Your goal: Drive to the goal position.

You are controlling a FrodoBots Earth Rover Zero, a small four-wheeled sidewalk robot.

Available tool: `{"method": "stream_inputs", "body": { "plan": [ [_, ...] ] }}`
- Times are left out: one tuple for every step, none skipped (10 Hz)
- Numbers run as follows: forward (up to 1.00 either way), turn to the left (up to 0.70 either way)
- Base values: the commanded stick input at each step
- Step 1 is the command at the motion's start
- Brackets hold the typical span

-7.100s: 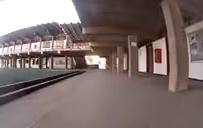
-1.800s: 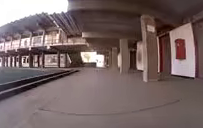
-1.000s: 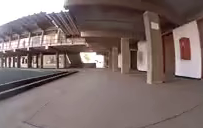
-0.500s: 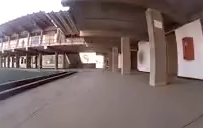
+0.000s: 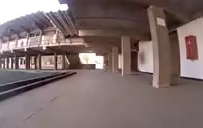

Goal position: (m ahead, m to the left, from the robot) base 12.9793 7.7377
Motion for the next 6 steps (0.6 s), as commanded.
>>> {"method": "stream_inputs", "body": {
  "plan": [
    [0.50,0.00],
    [0.50,0.00],
    [0.50,0.00],
    [0.50,0.00],
    [0.50,0.00],
    [0.50,0.00]
  ]
}}
